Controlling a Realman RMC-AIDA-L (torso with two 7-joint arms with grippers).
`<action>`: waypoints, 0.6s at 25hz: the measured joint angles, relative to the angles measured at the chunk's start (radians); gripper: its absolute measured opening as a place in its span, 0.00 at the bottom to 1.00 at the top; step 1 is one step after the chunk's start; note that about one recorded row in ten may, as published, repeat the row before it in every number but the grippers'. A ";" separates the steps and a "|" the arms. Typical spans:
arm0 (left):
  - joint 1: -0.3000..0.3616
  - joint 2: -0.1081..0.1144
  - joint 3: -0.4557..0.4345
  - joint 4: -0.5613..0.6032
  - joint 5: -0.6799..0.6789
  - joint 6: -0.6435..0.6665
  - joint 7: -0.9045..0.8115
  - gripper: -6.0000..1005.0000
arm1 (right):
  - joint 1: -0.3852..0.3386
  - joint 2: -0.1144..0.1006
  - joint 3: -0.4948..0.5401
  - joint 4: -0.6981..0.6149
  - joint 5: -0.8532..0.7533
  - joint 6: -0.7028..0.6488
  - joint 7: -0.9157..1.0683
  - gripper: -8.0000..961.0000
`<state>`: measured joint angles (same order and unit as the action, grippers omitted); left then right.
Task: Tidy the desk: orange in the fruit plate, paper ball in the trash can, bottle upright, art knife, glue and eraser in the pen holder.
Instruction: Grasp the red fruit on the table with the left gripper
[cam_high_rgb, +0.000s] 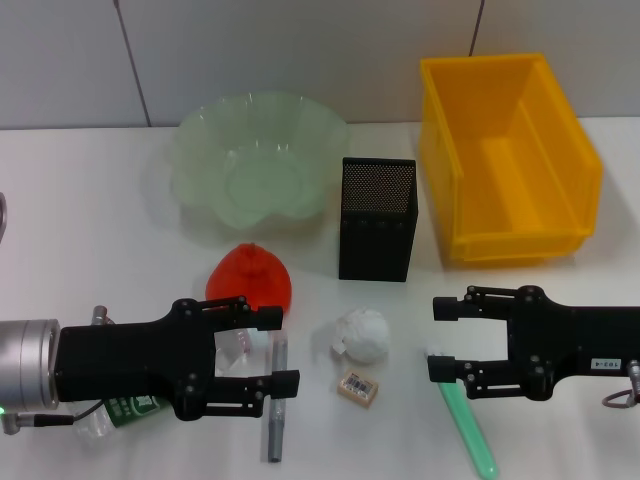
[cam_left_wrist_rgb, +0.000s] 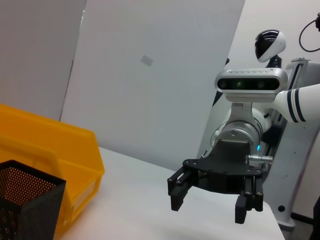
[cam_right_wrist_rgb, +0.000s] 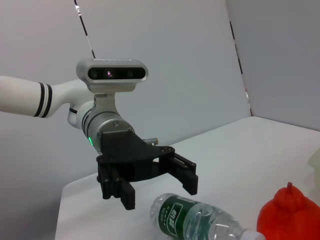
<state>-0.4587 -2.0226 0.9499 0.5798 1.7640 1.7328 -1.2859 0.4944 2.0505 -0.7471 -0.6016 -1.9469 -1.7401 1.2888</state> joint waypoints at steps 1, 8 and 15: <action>0.000 0.000 0.000 0.000 0.000 0.000 0.000 0.80 | 0.000 0.000 0.000 0.000 0.000 0.000 0.000 0.80; 0.000 0.005 0.001 0.000 0.003 0.001 0.001 0.78 | 0.004 -0.001 0.000 0.001 -0.001 0.000 0.008 0.80; 0.000 0.006 0.001 0.000 0.003 -0.003 0.001 0.76 | 0.004 -0.001 0.000 0.003 -0.005 -0.003 0.009 0.80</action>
<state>-0.4587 -2.0171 0.9508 0.5799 1.7671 1.7294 -1.2846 0.4982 2.0494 -0.7468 -0.5989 -1.9523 -1.7431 1.2976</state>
